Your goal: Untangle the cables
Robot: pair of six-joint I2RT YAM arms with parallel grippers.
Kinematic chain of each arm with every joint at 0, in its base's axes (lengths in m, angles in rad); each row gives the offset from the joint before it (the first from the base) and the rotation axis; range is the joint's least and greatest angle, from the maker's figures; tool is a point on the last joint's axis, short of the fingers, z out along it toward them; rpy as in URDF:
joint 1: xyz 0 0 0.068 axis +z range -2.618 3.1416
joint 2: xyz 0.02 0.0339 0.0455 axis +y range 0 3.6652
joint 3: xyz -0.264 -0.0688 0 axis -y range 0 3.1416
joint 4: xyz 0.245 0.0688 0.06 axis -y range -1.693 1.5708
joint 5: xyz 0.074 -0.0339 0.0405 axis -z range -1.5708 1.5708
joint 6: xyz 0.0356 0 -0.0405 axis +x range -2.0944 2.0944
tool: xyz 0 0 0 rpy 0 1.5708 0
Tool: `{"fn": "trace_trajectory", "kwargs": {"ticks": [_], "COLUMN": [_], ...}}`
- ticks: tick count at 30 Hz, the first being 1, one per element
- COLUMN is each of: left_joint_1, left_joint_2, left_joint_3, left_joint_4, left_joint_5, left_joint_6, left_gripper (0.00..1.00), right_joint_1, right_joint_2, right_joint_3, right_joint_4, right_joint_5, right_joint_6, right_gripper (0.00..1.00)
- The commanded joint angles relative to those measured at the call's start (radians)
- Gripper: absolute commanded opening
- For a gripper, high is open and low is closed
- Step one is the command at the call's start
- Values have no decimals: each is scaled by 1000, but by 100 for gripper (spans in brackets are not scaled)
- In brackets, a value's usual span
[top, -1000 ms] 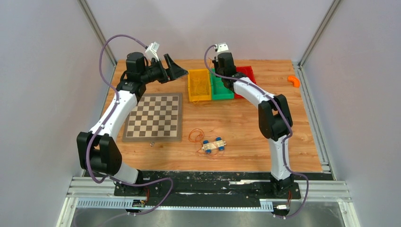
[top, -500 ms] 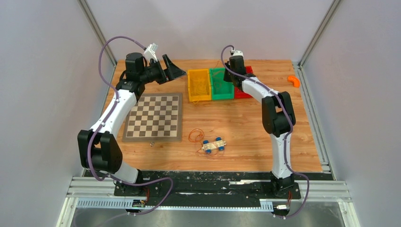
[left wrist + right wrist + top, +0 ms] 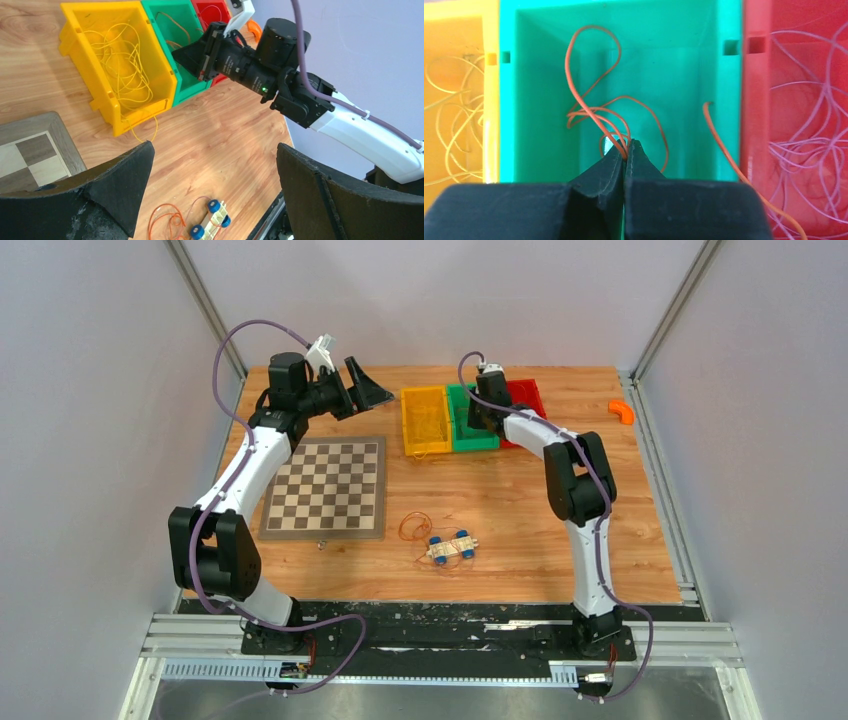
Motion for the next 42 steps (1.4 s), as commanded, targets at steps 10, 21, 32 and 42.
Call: {"fn": "trace_trajectory", "kwargs": {"ticks": [10, 21, 32, 42], "left_joint_1": [7, 6, 7, 6], "left_joint_2": [-10, 14, 13, 9], "left_joint_3": [45, 66, 62, 65], "left_joint_4": [35, 51, 45, 38], "left_joint_5": [23, 52, 58, 52], "left_joint_6": [-2, -21, -19, -9], "left_gripper": [100, 100, 100, 100], "right_joint_1": [17, -80, -184, -194], "right_joint_2": [-133, -243, -198, -147], "right_joint_3": [101, 93, 86, 75], "right_joint_4": [-128, -258, -300, -316], "right_joint_5": [-101, -187, -306, -346], "right_joint_6": [-168, -216, -142, -108], "right_gripper": [49, 43, 42, 43]}}
